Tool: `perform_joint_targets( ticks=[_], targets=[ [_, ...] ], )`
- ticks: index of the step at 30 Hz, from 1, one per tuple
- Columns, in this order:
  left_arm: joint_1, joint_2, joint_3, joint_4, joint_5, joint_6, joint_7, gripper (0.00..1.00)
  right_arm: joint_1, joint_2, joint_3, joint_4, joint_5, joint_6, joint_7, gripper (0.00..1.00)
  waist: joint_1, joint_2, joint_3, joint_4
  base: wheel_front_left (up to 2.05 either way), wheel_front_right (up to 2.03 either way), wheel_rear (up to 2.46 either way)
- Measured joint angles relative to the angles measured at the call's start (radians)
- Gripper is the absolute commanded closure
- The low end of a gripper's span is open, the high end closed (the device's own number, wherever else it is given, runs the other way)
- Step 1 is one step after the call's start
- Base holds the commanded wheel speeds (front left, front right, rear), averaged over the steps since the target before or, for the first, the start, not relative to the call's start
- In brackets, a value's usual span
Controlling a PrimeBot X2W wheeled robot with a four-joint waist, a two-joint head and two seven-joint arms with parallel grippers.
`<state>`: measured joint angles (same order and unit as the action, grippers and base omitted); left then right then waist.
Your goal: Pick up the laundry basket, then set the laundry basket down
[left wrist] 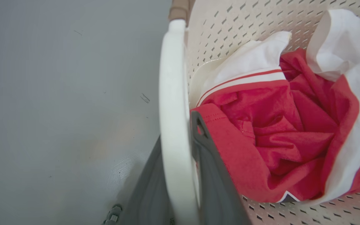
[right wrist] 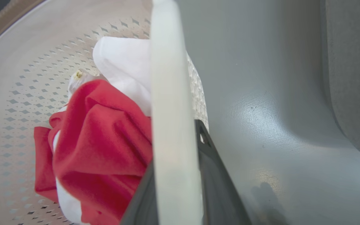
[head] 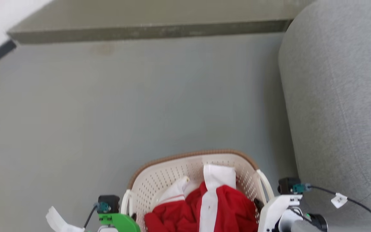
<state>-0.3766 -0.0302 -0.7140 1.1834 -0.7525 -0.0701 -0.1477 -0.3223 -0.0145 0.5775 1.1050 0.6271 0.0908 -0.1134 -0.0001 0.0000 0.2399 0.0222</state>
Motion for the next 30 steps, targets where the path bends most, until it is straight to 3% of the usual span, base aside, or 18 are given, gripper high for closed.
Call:
perform_joint_targets(
  ticks=[13,30],
  targets=[
    [0.050,0.006,-0.006,0.003,-0.024,0.000,0.011,1.00,0.065,-0.006,0.064,-0.044,0.064,-0.038,0.027,1.00,0.0000,0.0000,-0.139,-0.012,0.00,0.00,0.00],
    [0.049,0.012,-0.016,0.001,-0.026,0.010,0.011,1.00,0.065,-0.013,0.129,-0.078,0.123,-0.091,0.035,1.00,0.0000,0.0000,-0.151,-0.019,0.00,0.00,0.00]
  ],
)
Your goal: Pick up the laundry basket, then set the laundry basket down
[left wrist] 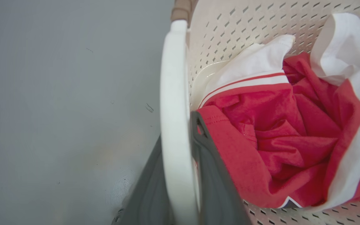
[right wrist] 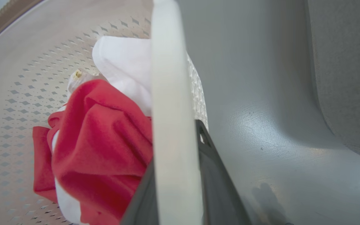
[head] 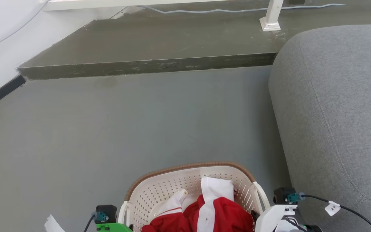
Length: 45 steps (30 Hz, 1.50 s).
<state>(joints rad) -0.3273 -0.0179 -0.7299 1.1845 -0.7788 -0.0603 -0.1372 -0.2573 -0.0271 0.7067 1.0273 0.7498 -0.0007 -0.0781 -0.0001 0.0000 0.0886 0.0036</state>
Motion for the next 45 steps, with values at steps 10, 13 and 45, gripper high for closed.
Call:
perform_joint_targets(
  ticks=[10,13,45],
  targets=[
    [0.000,0.002,-0.007,0.000,-0.001,0.007,-0.001,1.00,0.000,-0.002,0.028,-0.007,0.034,-0.019,0.000,1.00,0.0000,0.0000,0.000,0.000,0.00,0.00,0.00],
    [0.000,0.002,-0.009,0.001,-0.001,0.008,-0.002,1.00,0.000,-0.003,0.038,-0.008,0.042,-0.020,0.000,1.00,0.0000,0.0000,0.000,0.000,0.00,0.00,0.00],
    [0.000,0.006,-0.019,0.006,-0.015,0.011,-0.006,1.00,-0.002,-0.006,0.113,-0.012,0.114,-0.054,-0.006,1.00,0.0000,0.0000,-0.003,0.001,0.00,0.00,0.00]
  ],
)
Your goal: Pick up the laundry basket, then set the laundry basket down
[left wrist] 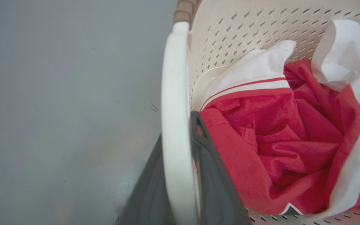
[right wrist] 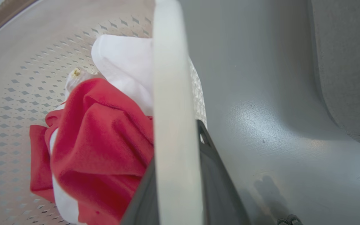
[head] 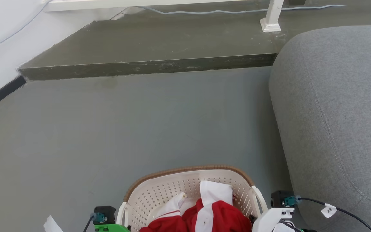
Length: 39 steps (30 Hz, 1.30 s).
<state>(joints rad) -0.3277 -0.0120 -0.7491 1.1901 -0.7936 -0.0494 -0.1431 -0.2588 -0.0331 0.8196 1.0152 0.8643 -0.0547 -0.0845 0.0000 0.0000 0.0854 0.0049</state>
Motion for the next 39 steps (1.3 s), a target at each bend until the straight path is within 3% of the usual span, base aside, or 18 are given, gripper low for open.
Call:
perform_joint_targets(
  ticks=[17,39],
  targets=[
    [-0.008,0.004,-0.004,-0.006,-0.002,0.011,-0.018,1.00,-0.037,-0.002,0.026,0.001,0.020,-0.011,-0.011,1.00,0.0000,0.0000,0.032,-0.002,0.00,0.00,0.00],
    [-0.326,0.032,0.013,-0.062,0.015,0.054,-0.044,1.00,-0.368,-0.008,-0.022,0.005,0.026,-0.037,-0.064,1.00,0.0001,0.0000,0.265,-0.003,0.00,0.00,0.00]
  ],
)
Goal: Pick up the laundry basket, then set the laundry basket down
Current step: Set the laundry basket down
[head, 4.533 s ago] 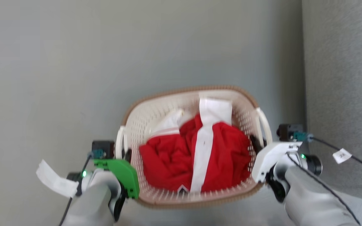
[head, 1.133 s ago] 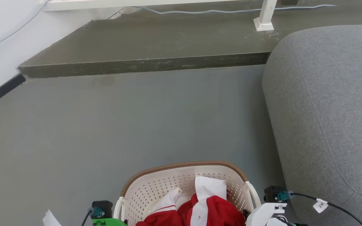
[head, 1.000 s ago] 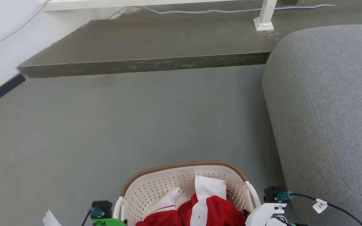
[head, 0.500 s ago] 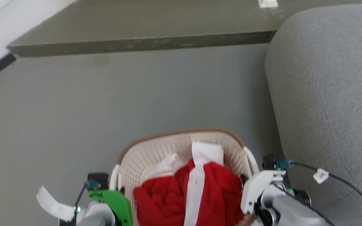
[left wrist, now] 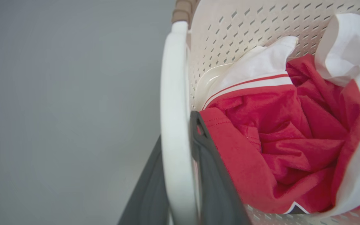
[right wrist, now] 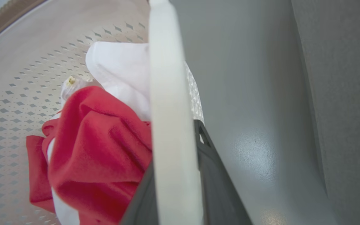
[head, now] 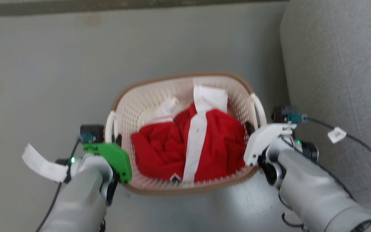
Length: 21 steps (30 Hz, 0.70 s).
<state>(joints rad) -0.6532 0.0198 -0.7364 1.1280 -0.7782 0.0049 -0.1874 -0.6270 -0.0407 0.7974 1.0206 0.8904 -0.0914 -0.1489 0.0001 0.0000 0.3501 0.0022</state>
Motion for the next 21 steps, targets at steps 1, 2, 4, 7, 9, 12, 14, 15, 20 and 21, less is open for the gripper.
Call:
perform_joint_targets(
  ticks=[1,2,4,7,9,12,14,15,20,21],
  targets=[
    [-0.012,0.000,0.003,-0.003,0.000,0.001,0.000,1.00,-0.014,-0.001,-0.001,0.003,-0.002,0.000,0.000,1.00,0.0000,0.0000,0.013,0.001,0.00,0.00,0.00],
    [-0.024,0.000,0.005,-0.005,0.000,0.006,0.000,1.00,-0.028,-0.002,-0.002,0.005,-0.004,0.000,0.000,1.00,0.0000,0.0000,0.025,0.001,0.00,0.00,0.00],
    [-0.047,0.000,0.013,-0.007,0.000,0.008,0.000,1.00,-0.057,-0.003,-0.002,0.007,-0.012,0.000,-0.001,1.00,0.0000,0.0000,0.050,0.003,0.00,0.00,0.00],
    [-0.082,0.000,0.020,-0.010,0.000,0.016,-0.004,1.00,-0.101,-0.004,-0.004,0.012,-0.021,0.000,-0.009,1.00,0.0000,0.0000,0.088,0.005,0.00,0.00,0.00],
    [-0.105,0.000,0.022,-0.012,0.000,0.018,-0.008,1.00,-0.128,-0.007,-0.005,0.013,-0.022,0.000,-0.011,1.00,0.0001,0.0000,0.114,0.008,0.00,0.00,0.00],
    [-0.134,0.000,0.024,-0.014,0.000,0.022,-0.009,1.00,-0.161,-0.010,-0.005,0.016,-0.029,0.000,-0.019,1.00,0.0001,0.0000,0.152,0.011,0.00,0.00,0.00],
    [-0.161,0.000,0.024,-0.017,0.001,0.029,-0.009,1.00,-0.188,-0.010,-0.005,0.021,-0.031,-0.001,-0.019,1.00,0.0001,0.0000,0.190,0.014,0.00,0.00,0.00],
    [-0.169,0.000,0.024,-0.018,0.002,0.030,-0.009,1.00,-0.196,-0.010,-0.005,0.022,-0.031,-0.002,-0.019,1.00,0.0001,0.0000,0.203,0.015,0.00,0.00,0.00],
    [-0.213,0.000,0.021,-0.023,0.011,0.033,-0.012,1.00,-0.239,-0.014,-0.009,0.031,-0.038,-0.004,-0.028,1.00,0.0001,0.0000,0.267,0.020,0.00,0.00,0.00],
    [-0.220,0.000,0.020,-0.024,0.014,0.037,-0.012,1.00,-0.247,-0.015,-0.009,0.032,-0.038,-0.004,-0.028,1.00,0.0001,0.0000,0.280,0.021,0.00,0.00,0.00]
  ],
)
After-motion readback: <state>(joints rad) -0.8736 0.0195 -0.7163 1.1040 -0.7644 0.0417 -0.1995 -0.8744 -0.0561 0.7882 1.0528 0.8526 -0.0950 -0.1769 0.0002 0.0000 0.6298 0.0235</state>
